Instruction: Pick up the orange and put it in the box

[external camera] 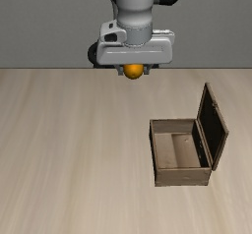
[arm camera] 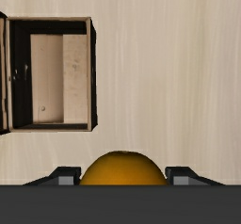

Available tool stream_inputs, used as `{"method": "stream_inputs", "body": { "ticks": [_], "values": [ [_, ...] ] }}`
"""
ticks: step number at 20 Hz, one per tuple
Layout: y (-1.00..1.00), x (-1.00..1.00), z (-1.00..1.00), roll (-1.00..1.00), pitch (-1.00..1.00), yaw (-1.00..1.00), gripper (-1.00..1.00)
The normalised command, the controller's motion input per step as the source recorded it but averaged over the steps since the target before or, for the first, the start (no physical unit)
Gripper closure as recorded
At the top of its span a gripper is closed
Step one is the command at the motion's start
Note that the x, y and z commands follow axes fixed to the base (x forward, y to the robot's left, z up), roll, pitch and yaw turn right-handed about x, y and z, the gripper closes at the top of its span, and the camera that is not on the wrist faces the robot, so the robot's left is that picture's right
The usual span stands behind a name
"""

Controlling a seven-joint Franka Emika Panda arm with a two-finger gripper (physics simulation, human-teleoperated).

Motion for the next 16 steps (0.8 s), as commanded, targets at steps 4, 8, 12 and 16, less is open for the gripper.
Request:
{"method": "stream_inputs", "body": {
  "ticks": [4, 8, 12, 16],
  "values": [
    [1.00, 0.00, 0.00, 0.00, 0.00, 0.00, 1.00],
    [0.50, 0.50, 0.00, 0.00, 0.00, 0.00, 1.00],
    [0.00, 1.00, 0.00, 0.00, 0.00, 0.00, 1.00],
    [0.25, 0.75, 0.00, 0.00, 0.00, 0.00, 1.00]
  ]
}}
